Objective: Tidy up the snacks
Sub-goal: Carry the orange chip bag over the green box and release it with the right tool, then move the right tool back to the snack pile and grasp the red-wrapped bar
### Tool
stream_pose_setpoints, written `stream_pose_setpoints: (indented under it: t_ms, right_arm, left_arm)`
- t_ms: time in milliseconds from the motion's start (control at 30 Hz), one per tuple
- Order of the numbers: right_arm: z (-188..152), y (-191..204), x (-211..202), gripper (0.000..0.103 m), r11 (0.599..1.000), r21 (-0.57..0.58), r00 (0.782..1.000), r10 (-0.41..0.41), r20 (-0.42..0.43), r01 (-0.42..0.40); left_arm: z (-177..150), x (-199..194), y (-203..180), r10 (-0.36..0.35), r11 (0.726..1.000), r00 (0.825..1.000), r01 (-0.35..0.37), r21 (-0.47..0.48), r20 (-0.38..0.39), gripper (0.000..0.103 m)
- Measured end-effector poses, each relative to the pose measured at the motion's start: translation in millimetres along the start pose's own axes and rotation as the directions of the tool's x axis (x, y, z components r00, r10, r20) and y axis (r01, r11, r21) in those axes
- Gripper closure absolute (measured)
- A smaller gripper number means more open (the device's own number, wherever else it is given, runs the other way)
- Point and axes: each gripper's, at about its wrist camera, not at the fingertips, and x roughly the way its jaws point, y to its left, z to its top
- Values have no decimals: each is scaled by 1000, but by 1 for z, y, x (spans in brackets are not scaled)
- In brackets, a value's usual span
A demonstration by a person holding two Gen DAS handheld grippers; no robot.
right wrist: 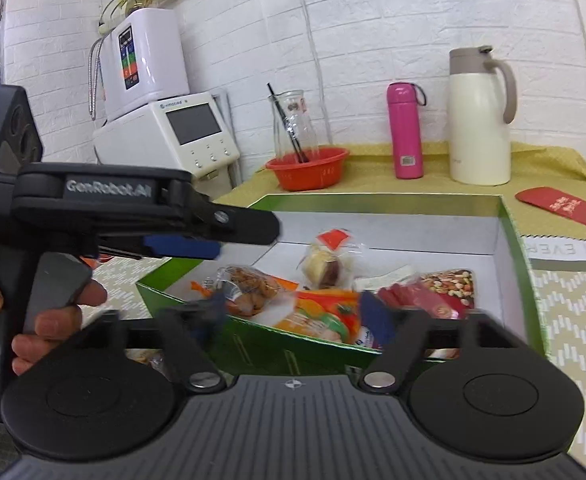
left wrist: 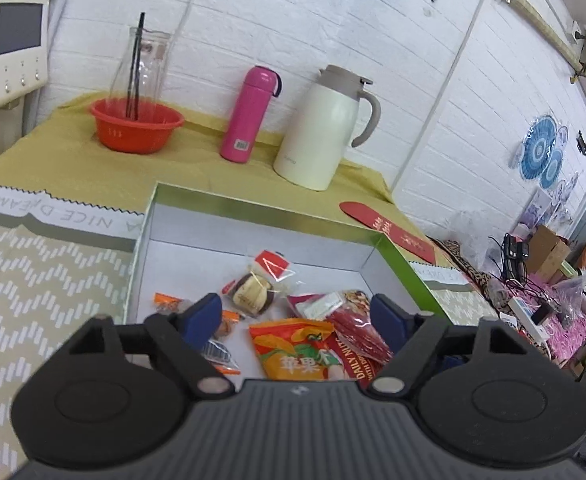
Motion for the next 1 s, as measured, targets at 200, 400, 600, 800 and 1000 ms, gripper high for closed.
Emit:
stream_pose_setpoints:
  t_ms: [200, 400, 600, 800, 1000]
  right_arm:
    - [-3, 1, -16, 0, 999, -7, 999, -34, 17, 34]
    - [6, 10, -39, 0, 998, 32, 998, -54, 28, 53]
    - [14, 24, -72, 0, 999, 39, 999, -29, 42, 28]
    - [5, 45, -101, 0, 1000, 11, 1000, 9, 21, -10]
    - [-19, 61, -110, 0, 999, 12, 996, 46, -75, -45]
  left_arm:
    - [-4, -18, -14, 60, 995, 997, -64, 81, 50, 7]
    - [-3, -46, -25, 35, 997, 998, -39, 73, 50, 7]
    - [-8, -87, -35, 23, 996, 998, -28, 84, 59, 7]
    - [-27, -125, -25, 39, 998, 999, -41, 50, 34, 7]
    - [-64, -143, -7, 83, 996, 995, -81, 34, -59, 7]
